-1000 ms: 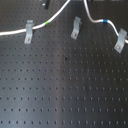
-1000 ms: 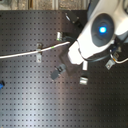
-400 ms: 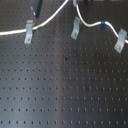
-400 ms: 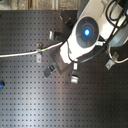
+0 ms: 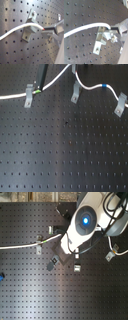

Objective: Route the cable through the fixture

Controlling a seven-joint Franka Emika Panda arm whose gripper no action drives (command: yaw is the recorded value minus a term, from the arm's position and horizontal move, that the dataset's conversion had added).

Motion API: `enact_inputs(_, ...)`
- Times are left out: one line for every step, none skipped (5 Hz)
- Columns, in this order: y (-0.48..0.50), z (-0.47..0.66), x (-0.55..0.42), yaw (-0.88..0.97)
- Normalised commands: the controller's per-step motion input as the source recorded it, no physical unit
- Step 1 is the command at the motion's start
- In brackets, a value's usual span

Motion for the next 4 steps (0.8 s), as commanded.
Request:
enact_inputs(0.272,0.29,-0.029,0.08)
enact_inputs(0.203,0.28,0.191,0.19)
enact_inputs(-0.010,0.29,0.004,-0.08)
enact_inputs(-0.170,0.24,-0.141,-0.46)
